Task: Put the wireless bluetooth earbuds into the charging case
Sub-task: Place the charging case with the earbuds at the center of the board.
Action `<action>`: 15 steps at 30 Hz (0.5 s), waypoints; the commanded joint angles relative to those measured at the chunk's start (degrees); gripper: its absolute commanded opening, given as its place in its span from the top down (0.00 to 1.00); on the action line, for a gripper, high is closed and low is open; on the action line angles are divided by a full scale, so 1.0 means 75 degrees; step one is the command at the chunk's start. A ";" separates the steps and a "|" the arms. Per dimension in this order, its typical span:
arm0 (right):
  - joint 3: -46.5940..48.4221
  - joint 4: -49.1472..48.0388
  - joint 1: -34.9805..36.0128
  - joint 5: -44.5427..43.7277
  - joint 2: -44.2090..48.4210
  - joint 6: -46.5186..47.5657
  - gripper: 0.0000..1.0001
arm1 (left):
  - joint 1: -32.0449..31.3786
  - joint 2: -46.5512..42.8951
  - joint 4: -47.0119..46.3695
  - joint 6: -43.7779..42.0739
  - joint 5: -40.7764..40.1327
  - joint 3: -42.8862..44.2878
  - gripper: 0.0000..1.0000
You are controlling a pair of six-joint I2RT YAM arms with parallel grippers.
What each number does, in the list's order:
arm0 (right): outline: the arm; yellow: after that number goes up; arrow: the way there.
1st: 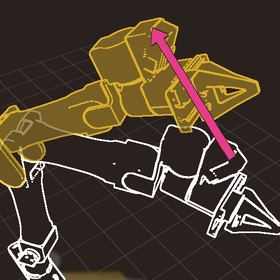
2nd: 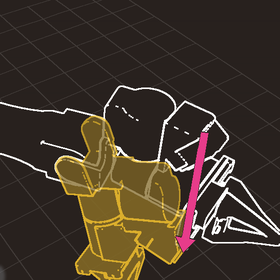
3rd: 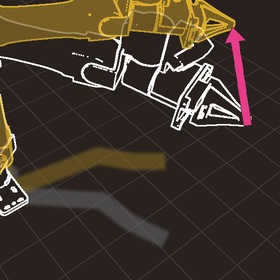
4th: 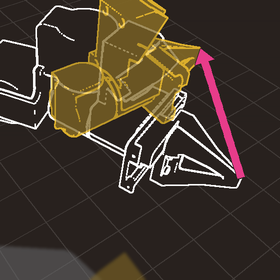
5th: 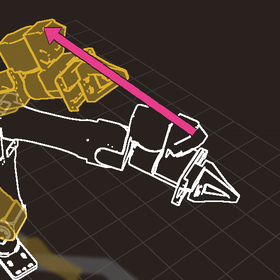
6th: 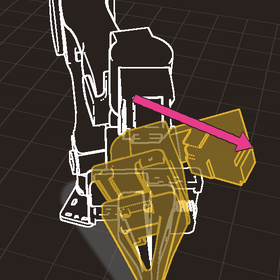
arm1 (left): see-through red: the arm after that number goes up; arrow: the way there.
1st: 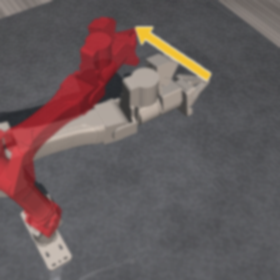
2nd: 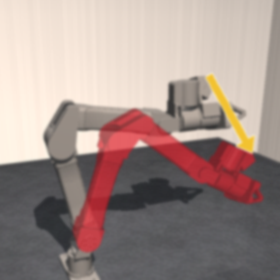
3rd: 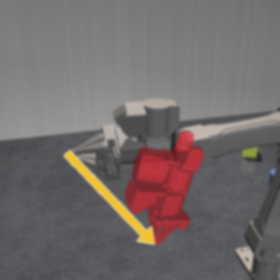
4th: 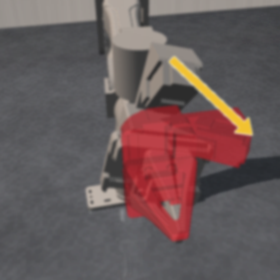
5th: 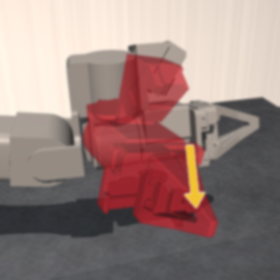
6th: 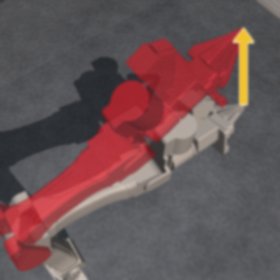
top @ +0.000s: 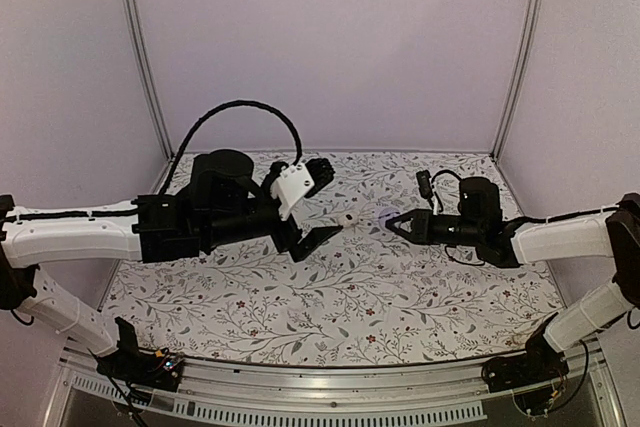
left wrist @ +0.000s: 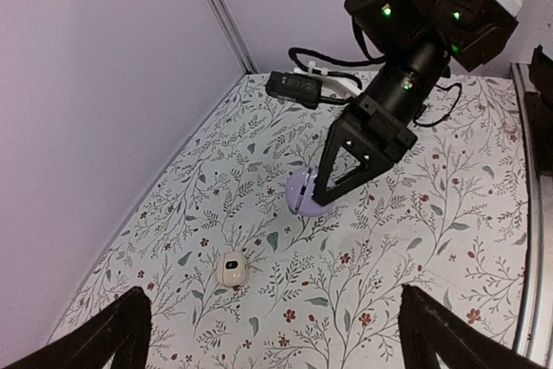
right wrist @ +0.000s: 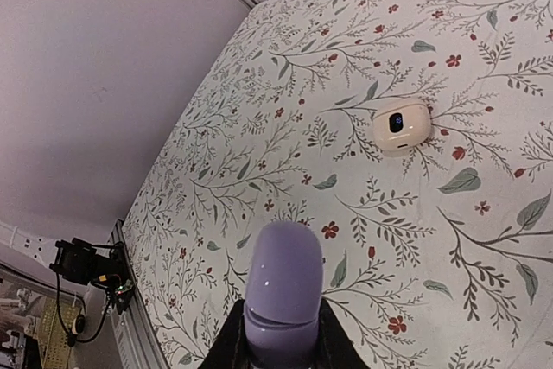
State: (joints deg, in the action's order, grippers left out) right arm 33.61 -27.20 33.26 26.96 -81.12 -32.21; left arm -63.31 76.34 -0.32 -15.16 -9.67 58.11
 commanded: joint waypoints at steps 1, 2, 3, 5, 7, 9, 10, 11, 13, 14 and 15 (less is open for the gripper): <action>0.0524 0.0387 -0.0394 0.0311 -0.0760 0.0235 1.00 | 0.0106 -0.0043 -0.0348 0.0432 -0.0161 -0.0144 0.00; 0.0629 0.0414 -0.0466 0.0362 -0.1038 0.0259 0.99 | 0.0113 -0.0036 -0.0367 0.0467 -0.0193 -0.0156 0.00; 0.0768 0.0443 -0.0526 0.0370 -0.1215 0.0299 0.98 | 0.0126 -0.0030 -0.0393 0.0508 -0.0195 -0.0158 0.00; 0.1060 0.0485 -0.0659 0.0433 -0.1638 0.0393 0.97 | 0.0137 -0.0030 -0.0451 0.0543 -0.0205 -0.0192 0.00; 0.1398 0.0528 -0.0737 0.0641 -0.2153 0.0443 0.96 | 0.0138 -0.0048 -0.0506 0.0546 -0.0266 -0.0237 0.00; 0.1828 0.0667 -0.0765 0.0662 -0.2578 0.0598 0.95 | 0.0147 -0.0106 -0.0556 0.0564 -0.0335 -0.0290 0.00; 0.1975 0.0705 -0.0820 0.0676 -0.2859 0.0650 0.95 | 0.0173 -0.0146 -0.0591 0.0586 -0.0361 -0.0340 0.00; 0.2120 0.0716 -0.0875 0.0717 -0.3066 0.0659 0.95 | 0.0184 -0.0194 -0.0635 0.0605 -0.0361 -0.0385 0.00; 0.2435 0.0728 -0.0983 0.0782 -0.3424 0.0664 0.94 | 0.0192 -0.0276 -0.0669 0.0619 -0.0348 -0.0447 0.00; 0.2621 0.0762 -0.1036 0.0825 -0.3563 0.0662 0.94 | 0.0201 -0.0311 -0.0681 0.0648 -0.0381 -0.0473 0.00; 0.2798 0.0854 -0.1075 0.0860 -0.3741 0.0672 0.94 | 0.0211 -0.0330 -0.0684 0.0661 -0.0400 -0.0497 0.00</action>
State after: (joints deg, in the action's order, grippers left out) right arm 49.93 -22.61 26.79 31.29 -104.97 -28.53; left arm -62.72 75.85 -3.09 -11.42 -11.49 55.42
